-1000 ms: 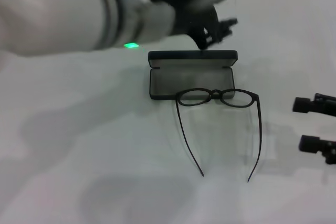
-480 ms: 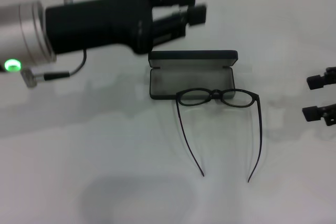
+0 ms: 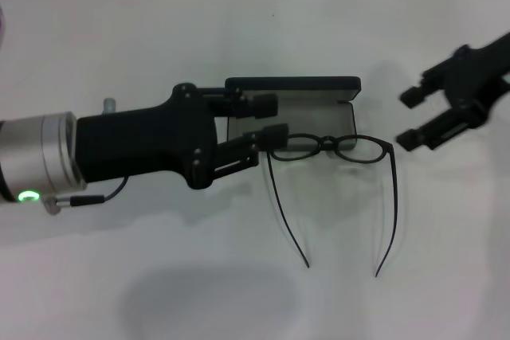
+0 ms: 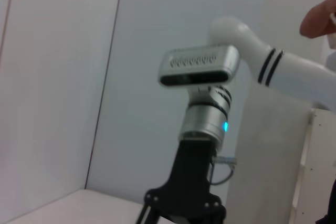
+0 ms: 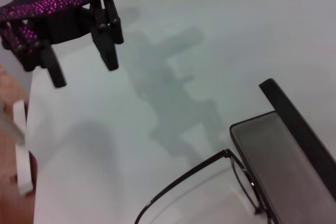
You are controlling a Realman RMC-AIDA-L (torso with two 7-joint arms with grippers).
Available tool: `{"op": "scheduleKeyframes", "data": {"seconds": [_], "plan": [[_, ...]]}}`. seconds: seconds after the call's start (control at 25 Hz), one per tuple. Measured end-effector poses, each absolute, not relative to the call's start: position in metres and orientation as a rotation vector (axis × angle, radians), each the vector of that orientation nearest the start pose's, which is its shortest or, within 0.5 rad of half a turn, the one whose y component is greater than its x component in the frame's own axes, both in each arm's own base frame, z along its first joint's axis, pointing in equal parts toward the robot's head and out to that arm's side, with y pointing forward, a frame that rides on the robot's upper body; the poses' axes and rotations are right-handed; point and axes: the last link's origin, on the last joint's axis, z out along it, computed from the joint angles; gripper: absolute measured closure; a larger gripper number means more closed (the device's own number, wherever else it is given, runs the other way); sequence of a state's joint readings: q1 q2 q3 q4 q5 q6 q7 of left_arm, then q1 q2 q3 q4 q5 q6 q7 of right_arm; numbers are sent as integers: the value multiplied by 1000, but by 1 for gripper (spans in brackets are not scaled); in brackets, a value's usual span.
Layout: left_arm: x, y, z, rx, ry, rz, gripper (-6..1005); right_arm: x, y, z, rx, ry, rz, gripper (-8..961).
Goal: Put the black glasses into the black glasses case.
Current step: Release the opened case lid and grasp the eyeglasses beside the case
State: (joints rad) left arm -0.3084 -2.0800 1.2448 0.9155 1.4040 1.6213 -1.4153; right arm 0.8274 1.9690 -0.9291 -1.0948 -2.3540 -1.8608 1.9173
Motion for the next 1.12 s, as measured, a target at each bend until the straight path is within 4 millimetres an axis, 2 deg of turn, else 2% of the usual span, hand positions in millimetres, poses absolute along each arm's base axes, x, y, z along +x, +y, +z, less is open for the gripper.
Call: {"op": "scheduleKeyframes", "data": {"seconds": [0.28,0.52,0.68,1.12], "plan": [[-222,275,-16,-2770,-426,-1136,620,116,400,14,-3036,265,-430,215],[-231,270,-21,-2759,-437,-1128,621,96,405,-14,-3023,176,-576,223],[-236,266,-22,-2751,-432,-1120,622,93,408,-24,-2999,147,-624,228],[-241,264,-28,-2751,-414,-1113,623,103,410,-46,-2978,109,-689,242]]}}
